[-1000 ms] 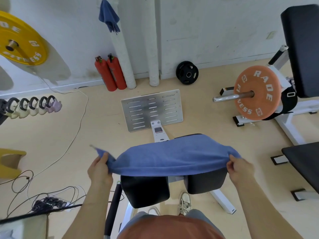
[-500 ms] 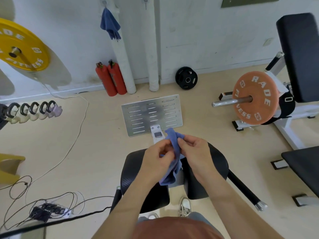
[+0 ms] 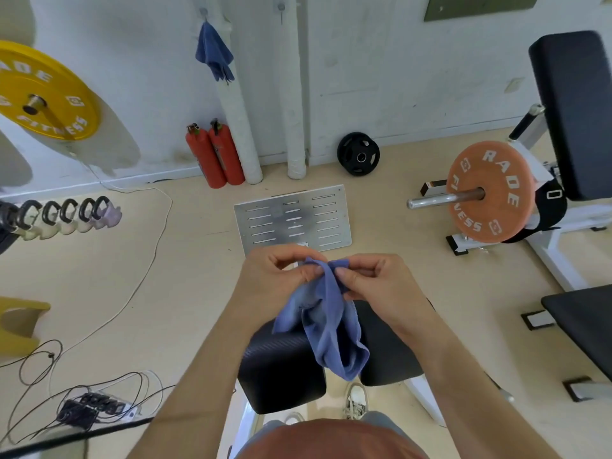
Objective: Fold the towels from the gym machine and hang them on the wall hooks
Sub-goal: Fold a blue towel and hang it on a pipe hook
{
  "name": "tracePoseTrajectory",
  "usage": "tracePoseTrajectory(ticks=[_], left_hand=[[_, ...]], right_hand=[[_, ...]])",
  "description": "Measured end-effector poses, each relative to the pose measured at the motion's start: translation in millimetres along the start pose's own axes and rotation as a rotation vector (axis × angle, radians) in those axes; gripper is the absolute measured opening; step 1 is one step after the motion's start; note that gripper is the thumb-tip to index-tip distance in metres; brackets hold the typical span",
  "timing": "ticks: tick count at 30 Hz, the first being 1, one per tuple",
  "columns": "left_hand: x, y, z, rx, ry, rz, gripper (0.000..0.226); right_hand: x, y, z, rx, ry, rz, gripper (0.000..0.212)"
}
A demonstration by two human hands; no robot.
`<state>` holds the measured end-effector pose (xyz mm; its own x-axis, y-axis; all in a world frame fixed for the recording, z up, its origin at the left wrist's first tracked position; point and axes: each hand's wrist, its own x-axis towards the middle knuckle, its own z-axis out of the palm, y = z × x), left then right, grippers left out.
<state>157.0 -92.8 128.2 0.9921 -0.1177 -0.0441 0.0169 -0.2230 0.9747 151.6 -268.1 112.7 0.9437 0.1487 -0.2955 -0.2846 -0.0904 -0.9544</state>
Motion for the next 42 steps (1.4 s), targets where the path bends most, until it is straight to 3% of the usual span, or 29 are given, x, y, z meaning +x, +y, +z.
tracePoseTrajectory(ticks=[3, 6, 11, 16, 21, 26, 30, 32, 37, 42], left_hand=[[-3, 10, -11, -0.022, -0.122, -0.024, 0.038], [-6, 19, -6, 0.023, -0.257, -0.026, 0.028], [-5, 27, 7, 0.089, 0.028, 0.031, 0.026], [-4, 21, 7, 0.084, 0.128, 0.032, 0.026], [-4, 24, 8, 0.048, 0.135, 0.023, 0.03], [-1, 27, 5, 0.034, 0.012, 0.009, 0.029], [1, 28, 5, 0.151, 0.103, 0.066, 0.035], [4, 30, 1, 0.166, 0.204, 0.105, 0.036], [17, 25, -33, 0.094, 0.491, 0.126, 0.031], [29, -3, -76, 0.079, 0.645, 0.046, 0.032]], right_hand=[[1, -4, -4, -0.112, 0.181, -0.056, 0.009], [0, -12, 0, -0.146, 0.167, -0.106, 0.007], [-10, -26, 10, -0.151, 0.068, -0.161, 0.033], [-14, -29, 8, -0.137, 0.084, -0.188, 0.021], [-17, -32, 9, -0.121, 0.091, -0.236, 0.025], [-14, -32, 7, -0.167, 0.082, -0.288, 0.028], [-7, -31, 5, -0.23, 0.093, -0.303, 0.022], [5, -23, -4, -0.408, 0.088, -0.251, 0.019], [32, 12, -50, -0.905, 0.017, 0.08, 0.02], [45, 6, -85, -0.922, -0.05, 0.244, 0.016]])
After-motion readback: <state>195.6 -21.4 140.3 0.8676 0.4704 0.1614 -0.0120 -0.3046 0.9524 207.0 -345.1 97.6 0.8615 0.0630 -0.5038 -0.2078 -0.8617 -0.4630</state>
